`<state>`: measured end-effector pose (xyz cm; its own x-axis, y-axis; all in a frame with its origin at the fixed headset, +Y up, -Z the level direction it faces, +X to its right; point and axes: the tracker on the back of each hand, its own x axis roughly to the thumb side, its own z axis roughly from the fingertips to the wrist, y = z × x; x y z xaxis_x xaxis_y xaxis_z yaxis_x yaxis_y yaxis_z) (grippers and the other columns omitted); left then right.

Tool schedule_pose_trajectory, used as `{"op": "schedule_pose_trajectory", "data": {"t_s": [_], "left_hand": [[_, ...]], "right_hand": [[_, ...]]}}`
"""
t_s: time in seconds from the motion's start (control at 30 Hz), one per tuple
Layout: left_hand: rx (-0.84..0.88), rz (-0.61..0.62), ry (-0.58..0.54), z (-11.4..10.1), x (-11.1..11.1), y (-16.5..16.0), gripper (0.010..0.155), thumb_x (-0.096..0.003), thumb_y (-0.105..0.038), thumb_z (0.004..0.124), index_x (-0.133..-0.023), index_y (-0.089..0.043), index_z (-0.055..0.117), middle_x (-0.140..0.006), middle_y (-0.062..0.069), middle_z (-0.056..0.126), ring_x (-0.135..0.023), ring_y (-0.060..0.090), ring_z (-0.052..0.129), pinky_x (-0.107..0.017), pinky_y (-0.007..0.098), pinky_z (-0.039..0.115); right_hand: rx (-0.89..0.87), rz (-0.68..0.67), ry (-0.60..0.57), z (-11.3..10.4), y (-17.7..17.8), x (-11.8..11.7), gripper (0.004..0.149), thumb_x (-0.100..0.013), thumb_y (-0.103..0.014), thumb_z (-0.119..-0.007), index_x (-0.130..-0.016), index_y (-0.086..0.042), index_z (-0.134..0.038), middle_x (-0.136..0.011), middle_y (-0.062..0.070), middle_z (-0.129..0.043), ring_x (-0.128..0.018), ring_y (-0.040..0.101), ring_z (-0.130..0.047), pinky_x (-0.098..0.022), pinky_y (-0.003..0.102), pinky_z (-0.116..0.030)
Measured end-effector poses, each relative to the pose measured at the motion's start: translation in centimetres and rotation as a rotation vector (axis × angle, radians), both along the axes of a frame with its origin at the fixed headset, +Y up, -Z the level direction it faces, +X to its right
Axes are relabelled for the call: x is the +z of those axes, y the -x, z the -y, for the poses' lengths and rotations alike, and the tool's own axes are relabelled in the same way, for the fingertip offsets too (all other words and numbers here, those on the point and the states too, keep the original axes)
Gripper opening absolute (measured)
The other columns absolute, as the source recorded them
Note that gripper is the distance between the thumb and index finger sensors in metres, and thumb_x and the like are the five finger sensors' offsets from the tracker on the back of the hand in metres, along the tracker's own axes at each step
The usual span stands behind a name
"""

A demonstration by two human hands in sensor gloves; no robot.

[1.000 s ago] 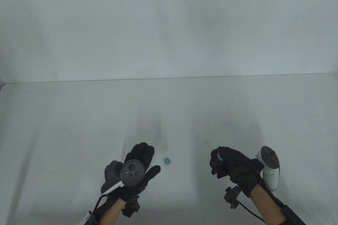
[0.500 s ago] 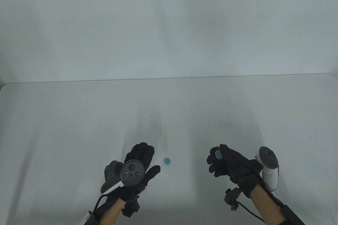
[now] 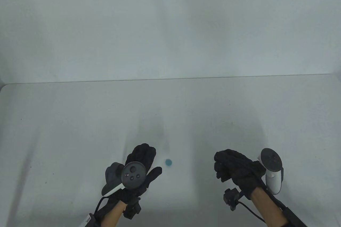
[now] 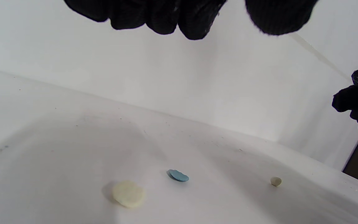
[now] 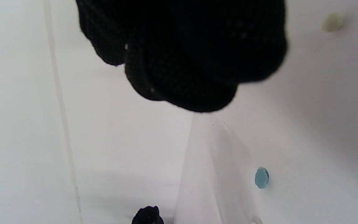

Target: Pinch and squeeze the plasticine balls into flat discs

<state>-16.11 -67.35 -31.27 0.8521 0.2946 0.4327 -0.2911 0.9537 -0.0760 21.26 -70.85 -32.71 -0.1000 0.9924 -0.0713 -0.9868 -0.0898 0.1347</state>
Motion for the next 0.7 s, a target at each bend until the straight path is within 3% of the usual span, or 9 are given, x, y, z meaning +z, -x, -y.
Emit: {"op": "schedule_pose_trajectory", "data": {"t_s": [0.1, 0.13, 0.2, 0.27, 0.4, 0.53, 0.7], "left_hand": [[-0.003, -0.001, -0.004, -0.05, 0.05, 0.01, 0.075, -0.0561, -0.049, 0.063, -0.115, -0.006, 0.046, -0.118, 0.026, 0.04, -0.108, 0.053, 0.044, -0.075, 0.062, 0.046], [-0.001, -0.002, -0.005, -0.07, 0.05, 0.02, 0.075, -0.0561, -0.049, 0.063, -0.115, -0.006, 0.046, -0.118, 0.026, 0.04, -0.108, 0.053, 0.044, -0.075, 0.062, 0.046], [0.001, -0.002, -0.005, -0.04, 0.02, 0.05, 0.075, -0.0561, -0.049, 0.063, -0.115, -0.006, 0.046, -0.118, 0.026, 0.041, -0.108, 0.053, 0.044, -0.075, 0.062, 0.046], [-0.001, -0.002, -0.004, -0.04, 0.03, 0.06, 0.075, -0.0561, -0.049, 0.063, -0.115, -0.006, 0.046, -0.118, 0.026, 0.041, -0.108, 0.053, 0.044, -0.075, 0.062, 0.046], [-0.001, -0.002, 0.0, 0.01, 0.01, 0.05, 0.075, -0.056, -0.049, 0.063, -0.115, -0.006, 0.046, -0.118, 0.026, 0.041, -0.108, 0.053, 0.044, -0.075, 0.062, 0.046], [-0.005, -0.004, 0.001, 0.01, 0.03, 0.04, 0.075, -0.0561, -0.049, 0.063, -0.115, -0.006, 0.046, -0.118, 0.026, 0.041, -0.108, 0.053, 0.044, -0.075, 0.062, 0.046], [-0.009, -0.005, 0.007, 0.09, -0.01, 0.03, 0.075, -0.0561, -0.049, 0.063, -0.115, -0.006, 0.046, -0.118, 0.026, 0.041, -0.108, 0.053, 0.044, -0.075, 0.062, 0.046]], "right_hand": [[-0.034, -0.032, 0.004, 0.21, 0.12, 0.03, 0.042, -0.054, -0.041, -0.079, -0.078, -0.008, -0.085, -0.051, 0.001, -0.102, -0.031, 0.011, -0.106, -0.018, 0.018, -0.097], [-0.065, -0.057, 0.006, 0.28, 0.15, 0.08, 0.046, -0.056, -0.045, -0.075, -0.083, -0.009, -0.082, -0.059, 0.005, -0.101, -0.038, 0.015, -0.106, -0.023, 0.02, -0.096], [-0.162, -0.132, 0.018, 0.35, 0.3, 0.03, 0.073, -0.056, -0.058, -0.067, -0.099, 0.0, -0.068, -0.082, 0.018, -0.093, -0.057, 0.03, -0.103, -0.034, 0.029, -0.094], [-0.161, -0.151, 0.014, 0.32, 0.34, 0.02, 0.078, -0.056, -0.061, -0.065, -0.102, 0.003, -0.065, -0.087, 0.022, -0.088, -0.062, 0.034, -0.101, -0.038, 0.032, -0.093], [-0.148, -0.138, 0.028, 0.43, 0.37, -0.13, 0.068, -0.057, -0.053, -0.069, -0.098, 0.001, -0.069, -0.081, 0.018, -0.093, -0.056, 0.028, -0.104, -0.035, 0.028, -0.095], [-0.139, -0.094, 0.018, 0.31, 0.17, -0.2, 0.047, -0.058, -0.039, -0.072, -0.088, -0.003, -0.079, -0.067, 0.009, -0.101, -0.046, 0.019, -0.108, -0.028, 0.022, -0.098], [-0.123, -0.067, -0.004, -0.05, 0.15, -0.12, 0.045, -0.057, -0.034, -0.075, -0.085, -0.001, -0.082, -0.06, 0.008, -0.103, -0.039, 0.015, -0.11, -0.023, 0.019, -0.099]]}}
